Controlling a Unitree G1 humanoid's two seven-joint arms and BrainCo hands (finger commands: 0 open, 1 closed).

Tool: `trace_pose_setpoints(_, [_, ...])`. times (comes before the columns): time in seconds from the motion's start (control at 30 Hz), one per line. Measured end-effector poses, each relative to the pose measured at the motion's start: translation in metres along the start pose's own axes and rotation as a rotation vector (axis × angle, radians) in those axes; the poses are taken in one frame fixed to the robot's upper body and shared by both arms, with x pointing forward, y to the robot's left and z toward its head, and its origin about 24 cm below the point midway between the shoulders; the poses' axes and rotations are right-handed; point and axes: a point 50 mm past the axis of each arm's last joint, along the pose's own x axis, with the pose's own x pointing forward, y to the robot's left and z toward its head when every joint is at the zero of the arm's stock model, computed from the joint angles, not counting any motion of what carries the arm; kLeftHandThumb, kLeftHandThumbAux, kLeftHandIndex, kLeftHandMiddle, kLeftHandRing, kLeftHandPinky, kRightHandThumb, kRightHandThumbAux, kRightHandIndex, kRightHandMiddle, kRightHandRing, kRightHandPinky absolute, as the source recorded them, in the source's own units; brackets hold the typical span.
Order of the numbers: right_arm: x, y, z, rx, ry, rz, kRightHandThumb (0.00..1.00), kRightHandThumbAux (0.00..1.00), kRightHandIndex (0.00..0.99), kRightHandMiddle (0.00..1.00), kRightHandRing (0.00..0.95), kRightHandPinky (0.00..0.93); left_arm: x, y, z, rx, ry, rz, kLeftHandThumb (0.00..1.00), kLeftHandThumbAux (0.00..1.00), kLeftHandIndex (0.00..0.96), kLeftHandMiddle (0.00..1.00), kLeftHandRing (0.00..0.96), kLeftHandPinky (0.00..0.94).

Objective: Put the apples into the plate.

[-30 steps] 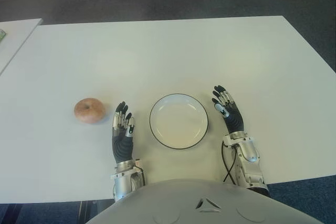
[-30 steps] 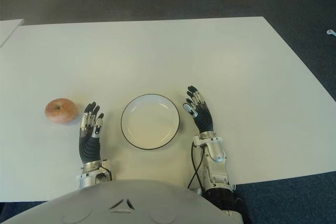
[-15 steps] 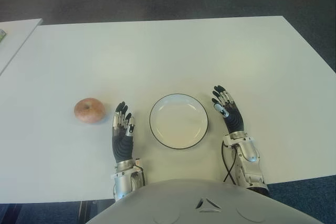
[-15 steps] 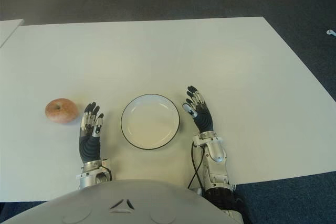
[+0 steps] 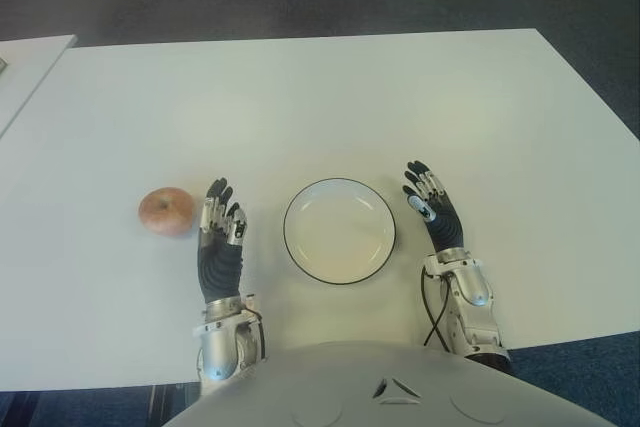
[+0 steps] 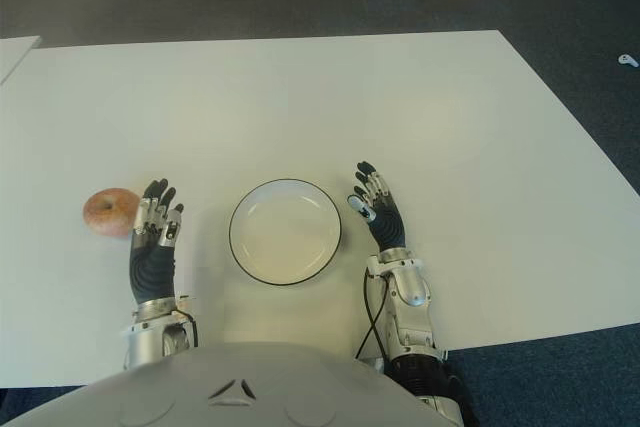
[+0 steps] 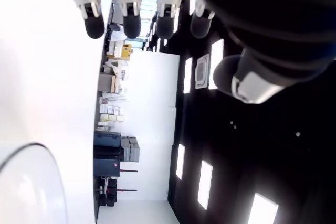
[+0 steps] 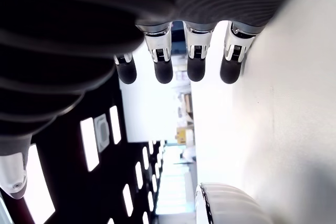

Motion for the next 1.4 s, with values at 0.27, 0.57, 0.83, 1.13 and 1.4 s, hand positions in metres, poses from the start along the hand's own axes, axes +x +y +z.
trace_pose_setpoints(0.27, [0.001, 0.000, 0.000, 0.002, -0.005, 0.000, 0.158, 0.541, 0.000, 0.000, 0.000, 0.000, -0.003, 0.007, 0.025, 0.330, -0.055, 0.048, 0.246, 0.545, 0.057, 0.046, 0.034, 0.031])
trace_pose_setpoints(0.57, [0.005, 0.001, 0.000, 0.001, -0.012, 0.014, 0.152, 0.564, 0.000, 0.000, 0.000, 0.000, 0.004, 0.019, 0.044, 0.732, -0.146, 0.084, 0.268, 0.426, 0.060, 0.026, 0.006, 0.004])
trace_pose_setpoints(0.83, [0.010, 0.002, 0.000, 0.002, -0.019, 0.028, 0.128, 0.561, 0.000, 0.000, 0.000, 0.000, 0.009, 0.032, 0.059, 1.149, -0.253, 0.071, 0.274, 0.376, 0.062, 0.021, 0.000, 0.000])
trace_pose_setpoints(1.13, [0.016, 0.004, -0.007, 0.008, -0.001, 0.041, 0.119, 0.513, 0.000, 0.000, 0.000, 0.000, 0.029, 0.057, 0.078, 1.729, -0.347, -0.097, 0.250, 0.360, 0.048, 0.014, 0.000, 0.000])
trace_pose_setpoints(1.4, [0.018, 0.004, -0.007, 0.001, -0.006, 0.058, 0.125, 0.497, 0.000, 0.000, 0.000, 0.000, 0.039, 0.073, 0.076, 1.857, -0.326, -0.162, 0.271, 0.330, 0.032, 0.007, 0.000, 0.000])
